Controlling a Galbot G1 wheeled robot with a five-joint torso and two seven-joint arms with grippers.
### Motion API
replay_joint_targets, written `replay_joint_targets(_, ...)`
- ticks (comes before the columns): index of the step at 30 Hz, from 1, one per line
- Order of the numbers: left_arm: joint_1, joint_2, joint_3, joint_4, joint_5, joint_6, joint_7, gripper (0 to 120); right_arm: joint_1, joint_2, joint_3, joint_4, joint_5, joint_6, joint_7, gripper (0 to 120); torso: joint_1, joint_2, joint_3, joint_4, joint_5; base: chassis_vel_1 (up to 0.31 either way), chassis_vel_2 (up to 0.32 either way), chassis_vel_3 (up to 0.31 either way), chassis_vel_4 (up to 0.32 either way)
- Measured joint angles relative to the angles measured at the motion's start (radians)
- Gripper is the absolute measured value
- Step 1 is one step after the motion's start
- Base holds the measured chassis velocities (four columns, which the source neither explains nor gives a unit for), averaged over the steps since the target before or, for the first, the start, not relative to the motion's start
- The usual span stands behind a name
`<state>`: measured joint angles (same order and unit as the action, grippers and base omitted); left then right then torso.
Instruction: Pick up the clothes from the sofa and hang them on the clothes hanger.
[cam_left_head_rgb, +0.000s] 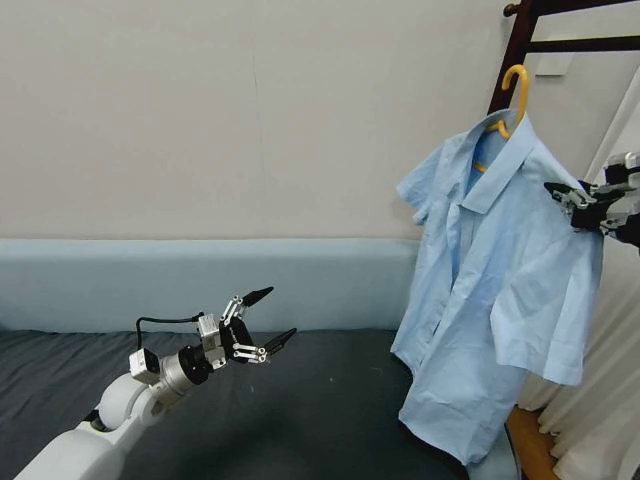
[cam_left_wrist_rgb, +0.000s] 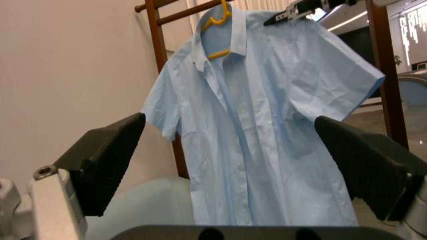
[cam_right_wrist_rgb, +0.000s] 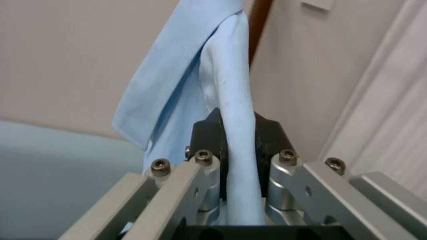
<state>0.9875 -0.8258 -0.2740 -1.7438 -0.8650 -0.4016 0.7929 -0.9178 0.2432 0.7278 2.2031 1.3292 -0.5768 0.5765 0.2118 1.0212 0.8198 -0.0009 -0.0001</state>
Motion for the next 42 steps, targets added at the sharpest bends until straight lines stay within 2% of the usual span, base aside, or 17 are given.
replay_joint_targets(2, 0.017, 0.005, -0.018, -0.009, 0.002, 0.0, -0.003, 100, 0.017, 0.018, -0.039, -0.055, -0.073, 0.021, 0.004, 7, 0.0, 0.0, 0.0, -0.0001, 0.0, 0.0, 0.0, 0.0, 0.0)
replay_joint_targets(8, 0.024, 0.011, -0.026, -0.012, 0.003, 0.0, -0.008, 100, 0.066, 0.055, -0.112, -0.128, -0.165, 0.041, 0.002, 7, 0.0, 0.0, 0.0, -0.0007, 0.0002, 0.0, 0.0, 0.0, 0.0)
replay_joint_targets(10, 0.01, 0.013, -0.019, -0.006, 0.003, 0.001, -0.014, 100, 0.192, 0.092, -0.241, -0.177, -0.23, 0.043, -0.003, 7, 0.0, 0.0, 0.0, -0.0006, 0.0003, 0.0, 0.0, 0.0, 0.0)
replay_joint_targets(11, 0.01, 0.013, -0.019, -0.006, 0.003, 0.001, -0.014, 100, 0.192, 0.092, -0.241, -0.177, -0.23, 0.043, -0.003, 7, 0.0, 0.0, 0.0, -0.0006, 0.0003, 0.0, 0.0, 0.0, 0.0)
replay_joint_targets(15, -0.019, 0.007, 0.001, 0.018, 0.004, 0.004, -0.021, 100, 0.457, 0.171, -0.521, -0.267, -0.318, 0.039, -0.005, 7, 0.0, 0.0, 0.0, -0.0002, 0.0001, 0.0, 0.0, 0.0, 0.0)
replay_joint_targets(16, -0.019, 0.007, 0.001, 0.018, 0.004, 0.004, -0.021, 100, 0.457, 0.171, -0.521, -0.267, -0.318, 0.039, -0.005, 7, 0.0, 0.0, 0.0, -0.0002, 0.0001, 0.0, 0.0, 0.0, 0.0)
replay_joint_targets(18, -0.025, 0.006, 0.004, 0.034, 0.004, 0.004, -0.021, 100, 0.61, 0.222, -0.654, -0.33, -0.348, 0.035, 0.009, 7, 0.0, 0.0, 0.0, -0.0001, -0.0002, 0.0, 0.0, 0.0, 0.0)
replay_joint_targets(20, -0.028, 0.006, 0.004, 0.046, 0.005, 0.003, -0.02, 100, 0.709, 0.261, -0.737, -0.379, -0.361, 0.033, 0.033, 7, 0.0, 0.0, 0.0, 0.0001, -0.0008, 0.0, 0.0, 0.0, 0.0)
replay_joint_targets(21, -0.028, 0.006, 0.004, 0.046, 0.005, 0.003, -0.02, 100, 0.709, 0.261, -0.737, -0.379, -0.361, 0.033, 0.033, 7, 0.0, 0.0, 0.0, 0.0001, -0.0008, 0.0, 0.0, 0.0, 0.0)
replay_joint_targets(23, -0.031, 0.007, 0.004, 0.063, 0.003, -0.003, -0.019, 100, 0.835, 0.329, -0.849, -0.469, -0.377, 0.031, 0.087, 7, 0.0, 0.0, 0.0, 0.0002, -0.0008, 0.0, 0.0, 0.0, 0.0)
replay_joint_targets(25, -0.032, 0.007, 0.004, 0.075, 0.002, -0.01, -0.017, 100, 0.908, 0.374, -0.915, -0.54, -0.38, 0.03, 0.136, 7, 0.0, 0.0, 0.0, 0.0003, -0.0002, 0.0, 0.0, 0.0, 0.0)
replay_joint_targets(33, -0.032, 0.002, 0.001, 0.081, 0.002, -0.016, -0.016, 100, 1.032, 0.438, -1.0, -0.661, -0.385, 0.042, 0.221, 7, 0.0, 0.0, 0.0, -0.0006, -0.0002, 0.0, 0.0, 0.0, 0.0)
replay_joint_targets(42, -0.029, 0.007, -0.01, 0.08, -0.003, -0.021, -0.017, 100, 1.169, 0.526, -1.09, -0.831, -0.395, 0.053, 0.282, 7, 0.0, 0.0, 0.0, -0.0002, -0.0002, 0.0, 0.0, 0.0, 0.0)
